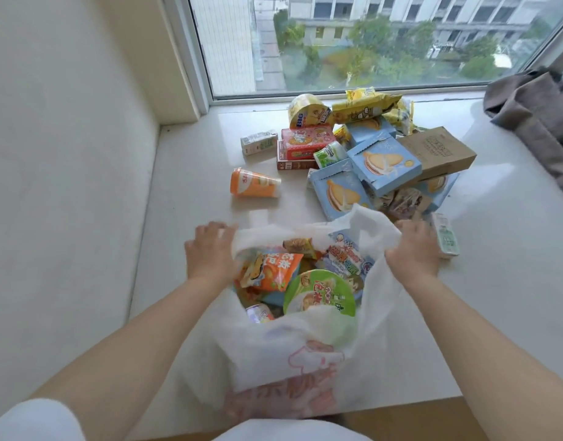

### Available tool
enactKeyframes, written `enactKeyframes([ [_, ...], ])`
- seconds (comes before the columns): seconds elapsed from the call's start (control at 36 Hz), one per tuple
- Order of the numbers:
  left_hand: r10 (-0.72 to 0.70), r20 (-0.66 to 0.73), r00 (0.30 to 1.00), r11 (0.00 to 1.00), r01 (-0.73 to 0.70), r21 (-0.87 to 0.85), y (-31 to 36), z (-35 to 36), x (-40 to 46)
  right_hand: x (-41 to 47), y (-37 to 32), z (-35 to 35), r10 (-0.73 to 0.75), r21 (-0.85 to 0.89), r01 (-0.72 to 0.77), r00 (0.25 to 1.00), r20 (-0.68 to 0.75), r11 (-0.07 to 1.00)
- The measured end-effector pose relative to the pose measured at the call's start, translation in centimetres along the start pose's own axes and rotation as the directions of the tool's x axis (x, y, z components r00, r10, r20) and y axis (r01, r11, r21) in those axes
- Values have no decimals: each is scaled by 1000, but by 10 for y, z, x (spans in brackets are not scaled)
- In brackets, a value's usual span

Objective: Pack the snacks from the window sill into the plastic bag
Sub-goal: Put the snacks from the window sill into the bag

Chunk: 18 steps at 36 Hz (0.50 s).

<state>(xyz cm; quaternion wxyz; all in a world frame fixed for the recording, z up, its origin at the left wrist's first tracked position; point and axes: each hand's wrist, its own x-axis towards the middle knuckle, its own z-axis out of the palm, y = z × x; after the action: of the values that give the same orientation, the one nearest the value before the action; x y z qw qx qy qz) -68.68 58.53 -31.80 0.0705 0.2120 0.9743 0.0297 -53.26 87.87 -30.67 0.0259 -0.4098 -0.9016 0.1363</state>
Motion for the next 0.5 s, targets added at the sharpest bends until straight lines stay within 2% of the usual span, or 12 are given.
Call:
enactKeyframes([
  [0.06,214,-19,977,977,-214,7,21,4,-13,-13,-2,11,-253,-119,241,962,-103,963],
  [0.08,354,-73,933,934,-356,-26,31,8,-20,-20,-3,17,-401,-156,380,906,-137,912],
  [0.11,485,-99,869,871,-490,-37,42,10,-28,-26,-5,23,-524,-176,502,844,-114,847],
  [0.14,592,-31,805,805,-593,-18,52,13,-37,-32,-8,27,-578,-146,571,816,-1,808],
  [0.17,637,128,760,767,-642,-3,62,12,-46,-37,-11,30,-551,-88,563,824,128,822],
  [0.19,628,286,724,752,-659,16,70,13,-54,-42,-11,34,-465,-47,496,839,282,867],
  [0.22,595,418,686,743,-668,40,76,15,-62,-45,-8,39,-380,-76,442,836,397,894],
  [0.25,569,495,657,738,-673,45,82,16,-68,-48,-4,41,-332,-152,452,809,485,879],
  [0.31,561,577,593,722,-692,10,87,15,-82,-56,9,43,-285,-300,546,742,607,782],
  [0.39,594,656,465,718,-674,-173,86,17,-99,-68,33,41,-154,-439,608,683,714,662],
  [0.44,596,709,378,723,-637,-268,86,15,-108,-73,43,38,-79,-511,625,674,734,590],
  [0.5,583,763,278,712,-627,-315,91,15,-112,-78,49,32,-49,-566,584,720,692,582],
])
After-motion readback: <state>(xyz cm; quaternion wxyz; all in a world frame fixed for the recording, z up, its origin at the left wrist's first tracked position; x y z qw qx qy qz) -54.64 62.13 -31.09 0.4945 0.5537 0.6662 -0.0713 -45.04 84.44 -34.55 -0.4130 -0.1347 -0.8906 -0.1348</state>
